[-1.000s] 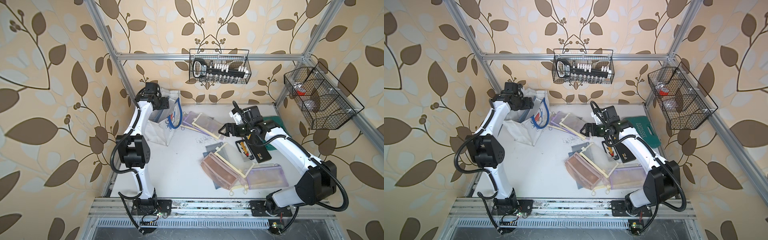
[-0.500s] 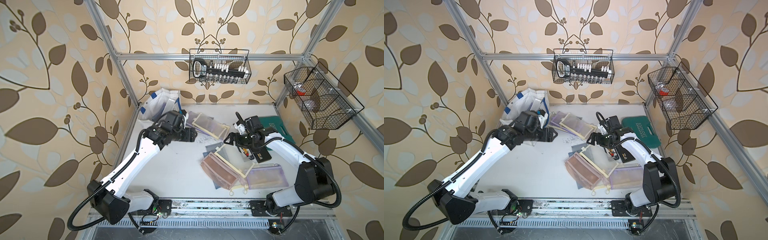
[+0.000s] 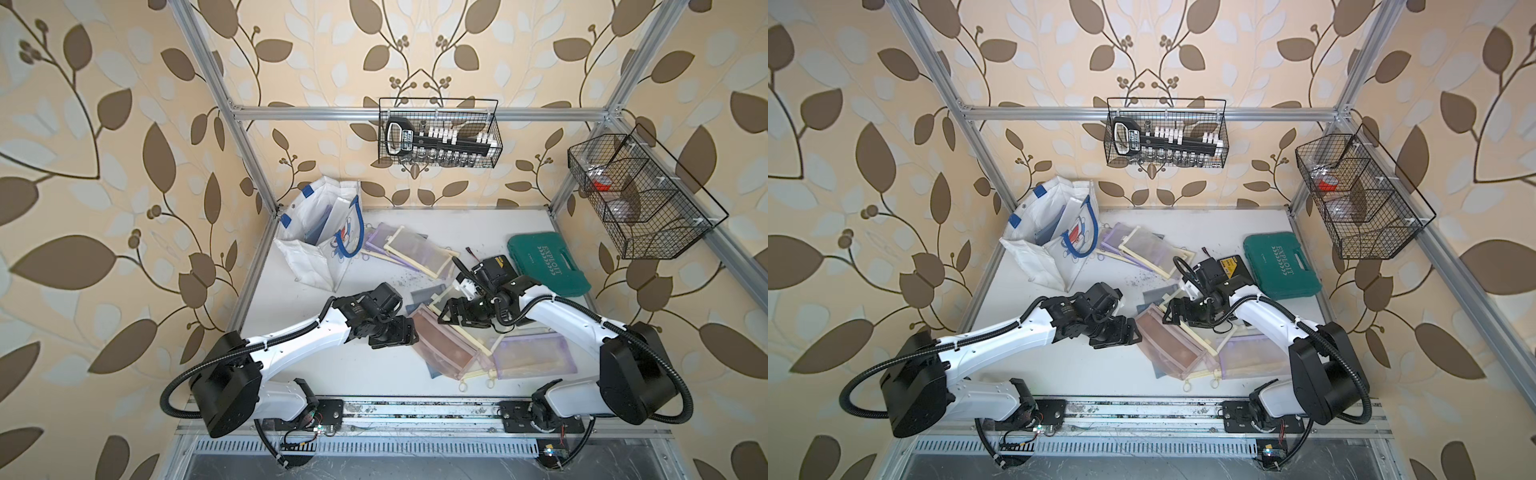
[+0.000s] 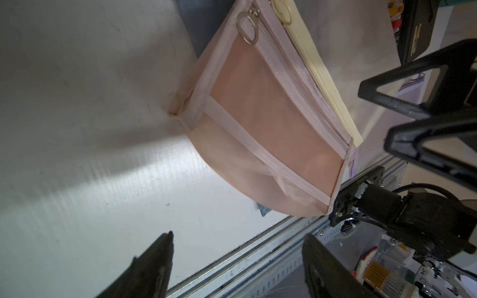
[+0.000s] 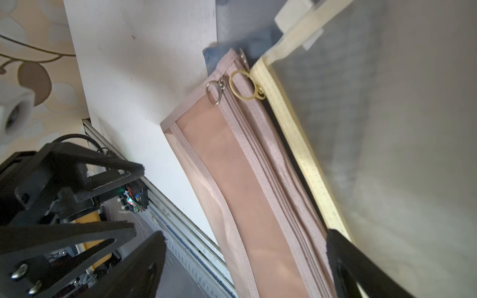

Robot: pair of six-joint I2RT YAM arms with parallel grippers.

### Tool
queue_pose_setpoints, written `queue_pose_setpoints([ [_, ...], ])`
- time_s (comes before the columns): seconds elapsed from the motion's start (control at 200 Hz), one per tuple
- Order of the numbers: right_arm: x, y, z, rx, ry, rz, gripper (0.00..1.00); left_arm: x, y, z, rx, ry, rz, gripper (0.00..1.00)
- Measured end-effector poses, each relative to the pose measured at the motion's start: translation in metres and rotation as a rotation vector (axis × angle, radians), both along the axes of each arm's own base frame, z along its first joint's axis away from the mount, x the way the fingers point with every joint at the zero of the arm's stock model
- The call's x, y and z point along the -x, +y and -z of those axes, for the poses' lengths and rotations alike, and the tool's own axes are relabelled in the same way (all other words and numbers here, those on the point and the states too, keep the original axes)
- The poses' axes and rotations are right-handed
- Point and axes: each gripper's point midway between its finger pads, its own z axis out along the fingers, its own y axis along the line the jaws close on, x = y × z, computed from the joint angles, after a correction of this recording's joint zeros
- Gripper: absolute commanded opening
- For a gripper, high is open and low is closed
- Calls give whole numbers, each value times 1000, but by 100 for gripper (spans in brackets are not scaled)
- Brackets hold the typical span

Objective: Put the pencil pouch into the canvas bag
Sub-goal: Pick up the pencil pouch.

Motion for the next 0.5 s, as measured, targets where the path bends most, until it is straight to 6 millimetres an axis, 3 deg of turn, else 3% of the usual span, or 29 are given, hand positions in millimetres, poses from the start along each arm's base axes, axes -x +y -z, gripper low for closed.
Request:
queue_pose_setpoints([
  [0.32,6,2,41,3,105,19,86,-18,-17,43,5,104,-147,76],
  [0.5,2,11,42,-44,108,23,83,-31,-27,55,43,134,-200,60],
])
